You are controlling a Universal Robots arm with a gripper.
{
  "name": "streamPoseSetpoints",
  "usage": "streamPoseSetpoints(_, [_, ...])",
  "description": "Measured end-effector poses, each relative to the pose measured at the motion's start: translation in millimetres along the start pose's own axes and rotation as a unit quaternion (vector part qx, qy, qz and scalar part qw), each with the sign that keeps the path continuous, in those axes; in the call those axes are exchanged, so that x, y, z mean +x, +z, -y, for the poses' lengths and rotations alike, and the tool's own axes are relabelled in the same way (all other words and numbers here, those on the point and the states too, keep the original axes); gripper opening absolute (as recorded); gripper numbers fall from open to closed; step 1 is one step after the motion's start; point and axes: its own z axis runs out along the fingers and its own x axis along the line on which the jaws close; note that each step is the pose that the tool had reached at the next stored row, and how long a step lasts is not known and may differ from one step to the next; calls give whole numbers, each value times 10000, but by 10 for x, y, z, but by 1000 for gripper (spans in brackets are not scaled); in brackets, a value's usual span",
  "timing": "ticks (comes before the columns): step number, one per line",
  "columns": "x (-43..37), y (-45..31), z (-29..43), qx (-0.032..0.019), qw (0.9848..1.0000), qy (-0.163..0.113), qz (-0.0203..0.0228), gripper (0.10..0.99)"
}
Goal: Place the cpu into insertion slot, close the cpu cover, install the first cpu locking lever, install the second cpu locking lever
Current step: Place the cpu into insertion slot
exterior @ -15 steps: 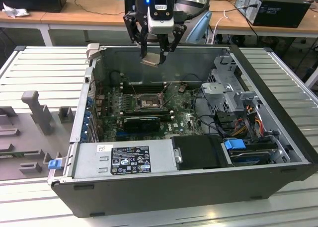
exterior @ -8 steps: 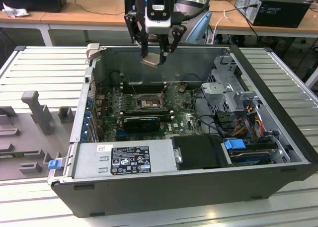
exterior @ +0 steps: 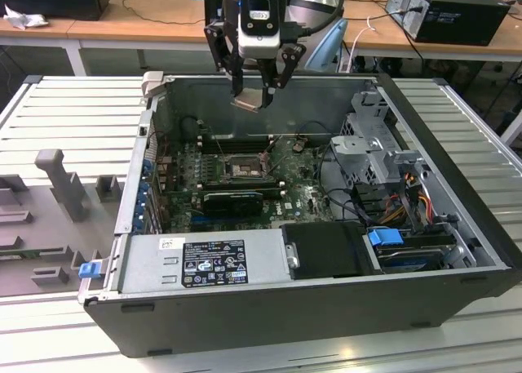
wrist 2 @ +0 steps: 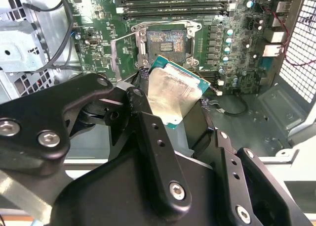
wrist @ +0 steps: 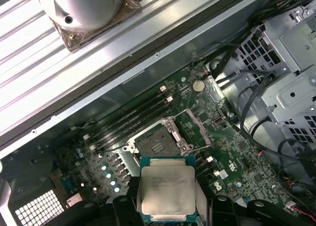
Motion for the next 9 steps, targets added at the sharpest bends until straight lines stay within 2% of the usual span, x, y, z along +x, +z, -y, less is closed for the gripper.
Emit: streamPoseSetpoints(9, [-1,24,2,0,10000,33,3,525])
